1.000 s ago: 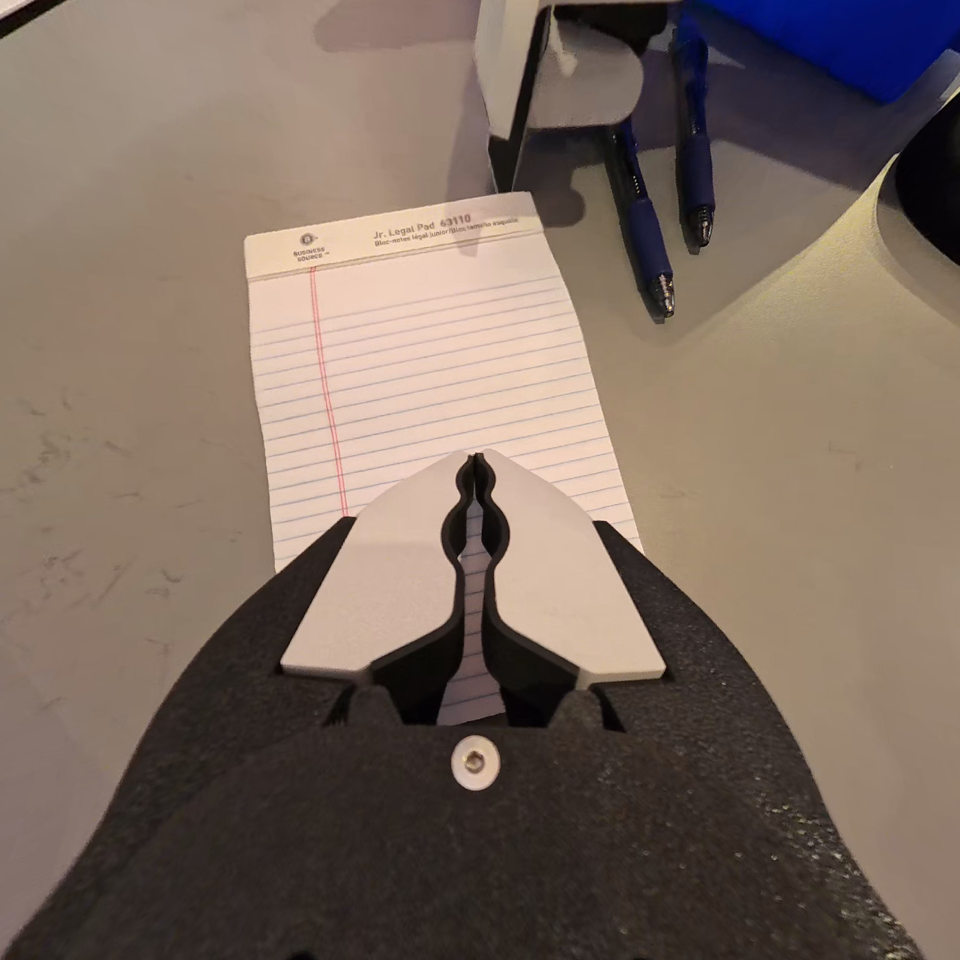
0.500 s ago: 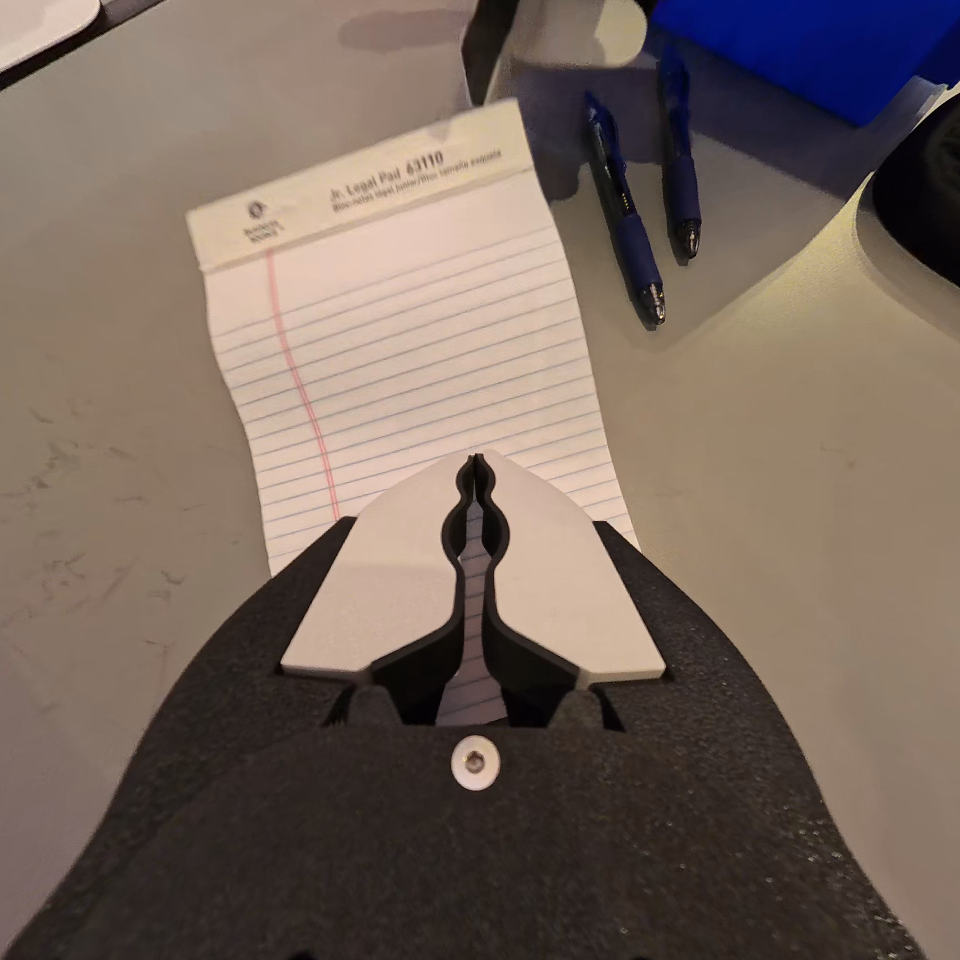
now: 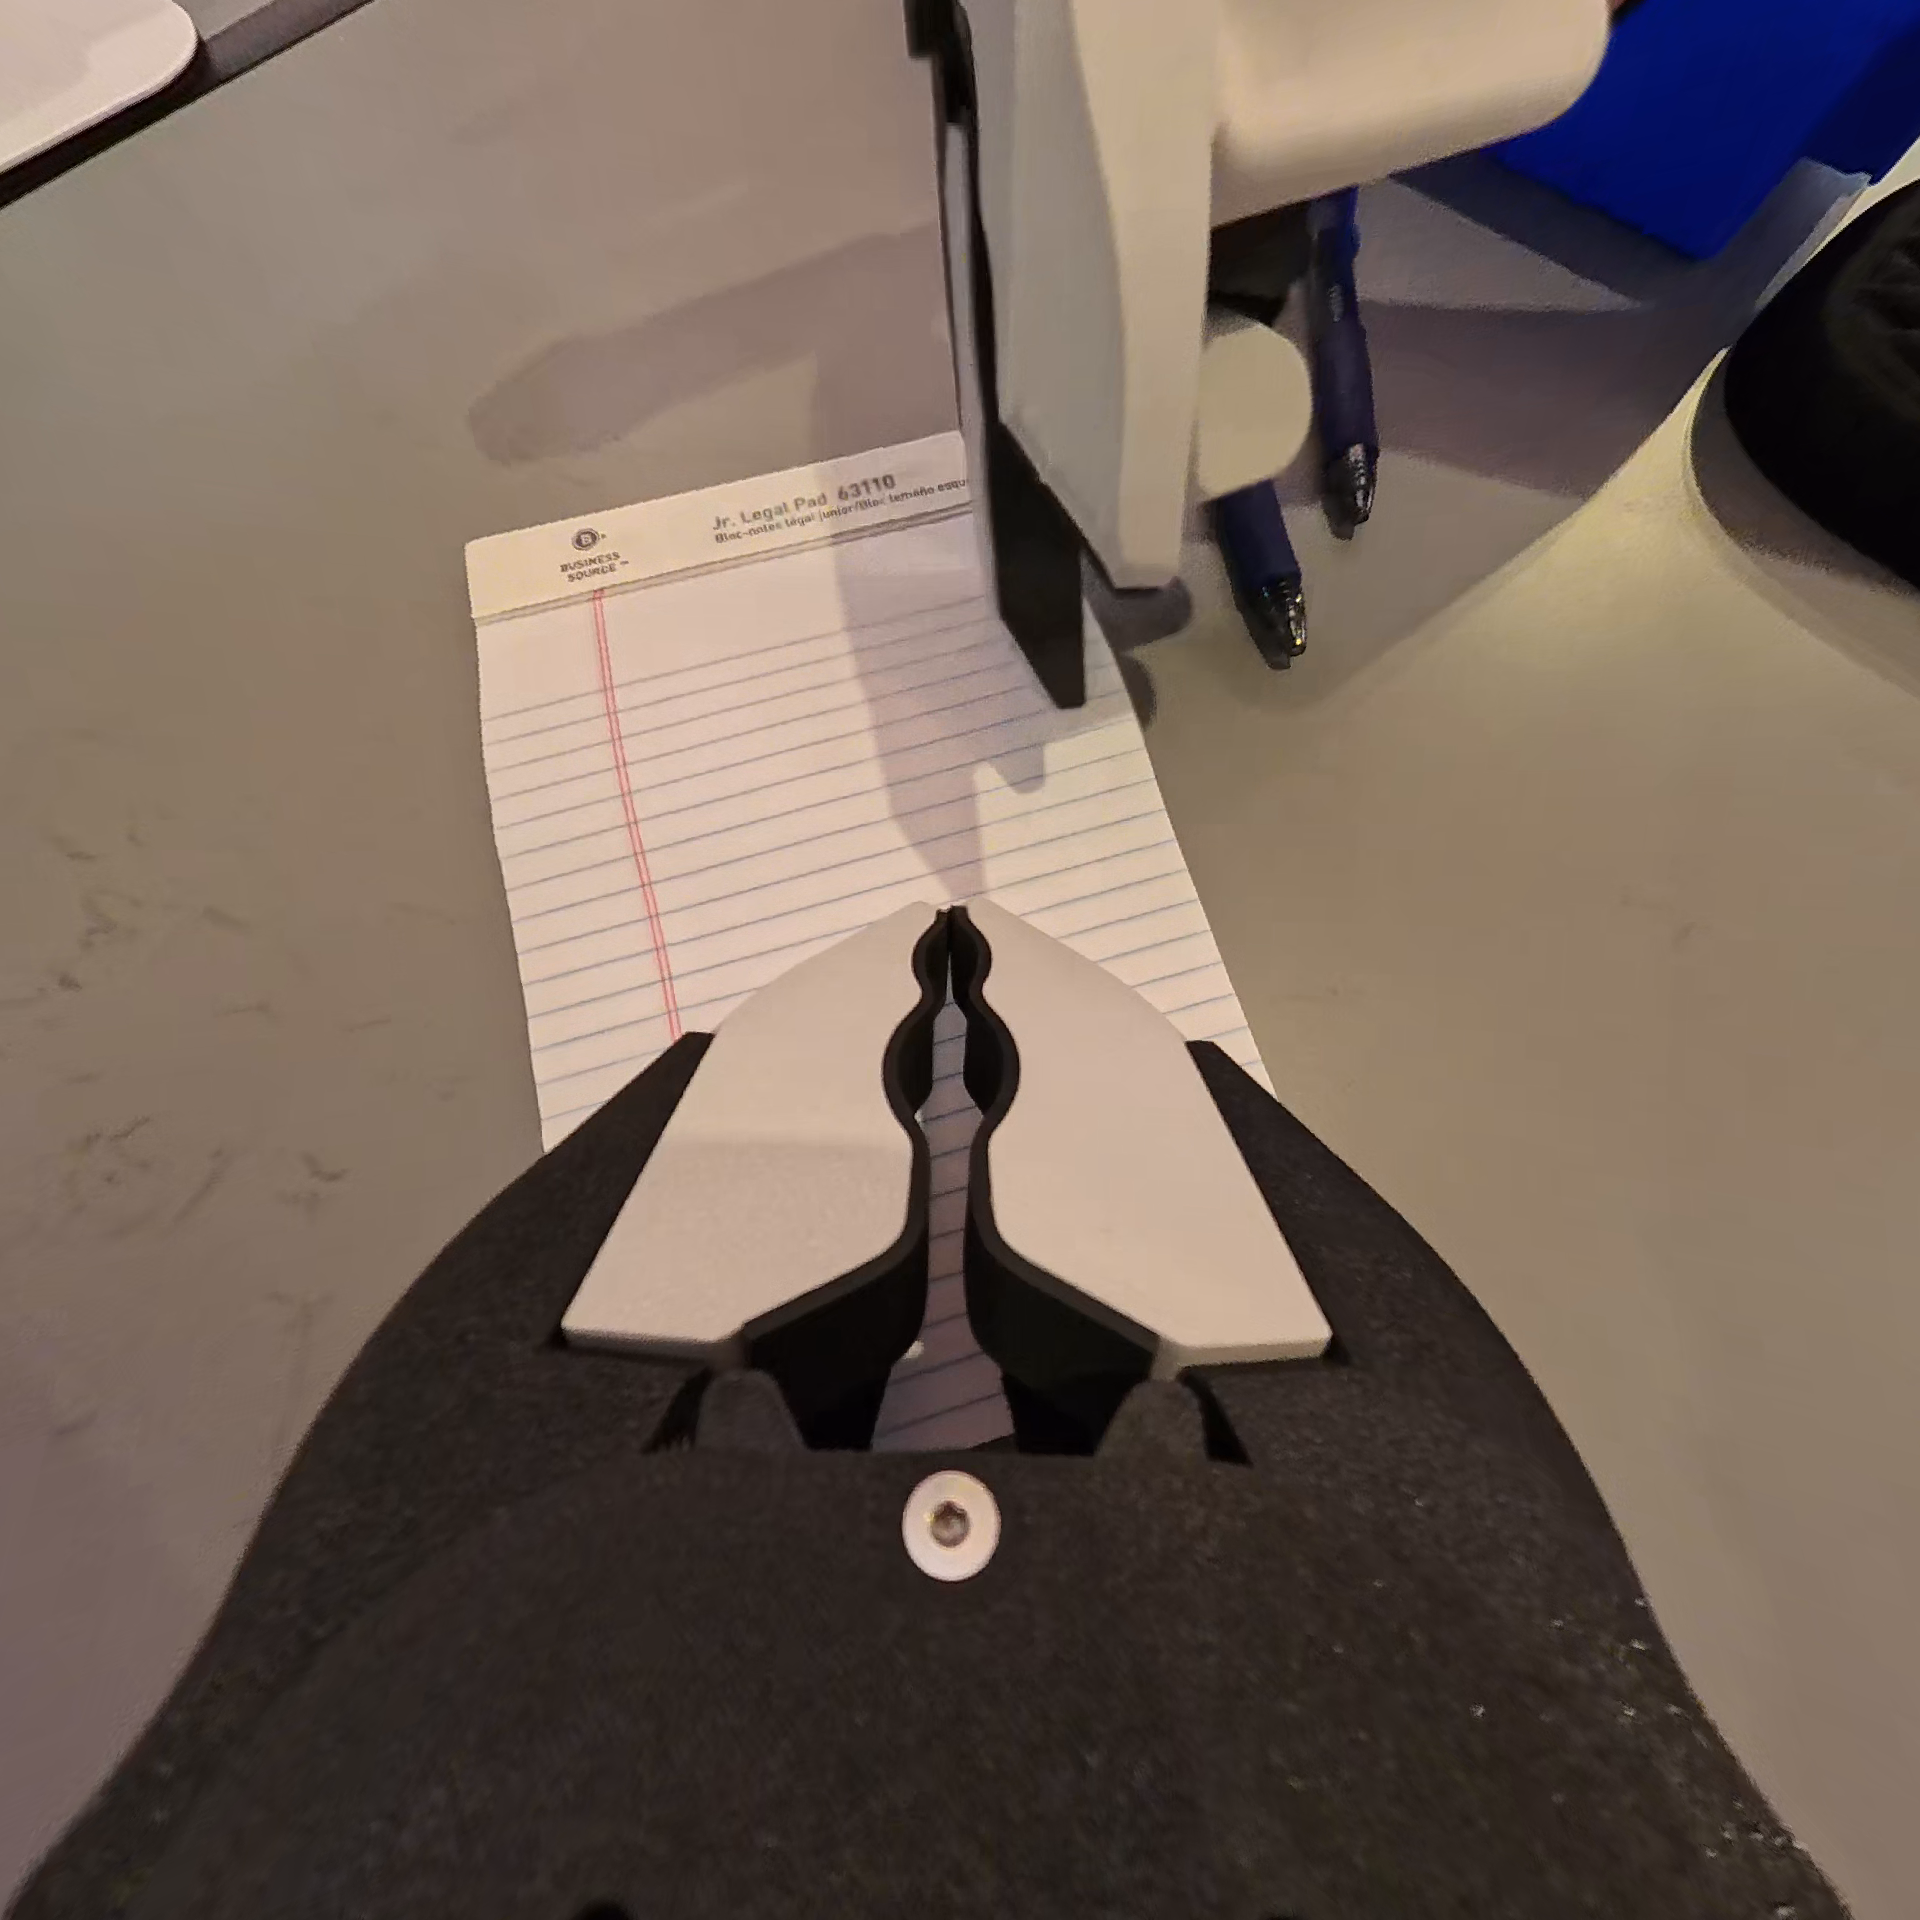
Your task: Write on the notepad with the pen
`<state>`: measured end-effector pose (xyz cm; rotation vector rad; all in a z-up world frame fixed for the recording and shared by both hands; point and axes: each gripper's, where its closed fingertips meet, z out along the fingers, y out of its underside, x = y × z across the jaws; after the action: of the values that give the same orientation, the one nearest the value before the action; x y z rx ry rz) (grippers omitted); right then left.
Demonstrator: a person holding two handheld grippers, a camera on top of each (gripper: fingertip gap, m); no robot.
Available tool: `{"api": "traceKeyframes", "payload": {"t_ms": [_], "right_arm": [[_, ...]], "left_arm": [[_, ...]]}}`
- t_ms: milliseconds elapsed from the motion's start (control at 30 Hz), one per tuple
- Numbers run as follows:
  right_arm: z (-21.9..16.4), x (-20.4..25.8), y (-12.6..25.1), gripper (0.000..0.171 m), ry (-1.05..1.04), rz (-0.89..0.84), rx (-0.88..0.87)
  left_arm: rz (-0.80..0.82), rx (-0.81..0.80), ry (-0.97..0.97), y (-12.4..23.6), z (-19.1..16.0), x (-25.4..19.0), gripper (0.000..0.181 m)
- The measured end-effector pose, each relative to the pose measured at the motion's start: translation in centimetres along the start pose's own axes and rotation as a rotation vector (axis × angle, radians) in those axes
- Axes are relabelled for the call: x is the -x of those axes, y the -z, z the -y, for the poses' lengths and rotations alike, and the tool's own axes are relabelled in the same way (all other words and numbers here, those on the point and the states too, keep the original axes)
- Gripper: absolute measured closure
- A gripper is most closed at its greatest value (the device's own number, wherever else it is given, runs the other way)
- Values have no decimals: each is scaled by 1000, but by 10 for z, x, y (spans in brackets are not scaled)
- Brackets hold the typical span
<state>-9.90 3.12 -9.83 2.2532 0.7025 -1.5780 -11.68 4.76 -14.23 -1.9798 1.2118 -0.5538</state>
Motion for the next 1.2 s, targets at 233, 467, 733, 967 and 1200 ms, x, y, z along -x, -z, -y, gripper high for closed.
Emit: {"api": "traceKeyframes", "payload": {"t_ms": [233, 467, 733, 967, 1200], "right_arm": [[5, -24, 29, 116, 51, -269, -95], [8, -36, 70, 100, 20, -432, -384], [-5, -46, 61, 86, -77, -342, -446], [1, -45, 56, 79, -67, -331, -489], [8, -40, 51, 70, -43, -342, -555]], "left_arm": [[12, 3, 17, 1, -1, 1, 181], [45, 32, 51, 7, -8, -2, 181], [189, -20, 103, 44, -14, 35, 181], [250, 62, 78, 38, -32, 51, 181], [243, 106, 59, 23, -3, 69, 181]]}}
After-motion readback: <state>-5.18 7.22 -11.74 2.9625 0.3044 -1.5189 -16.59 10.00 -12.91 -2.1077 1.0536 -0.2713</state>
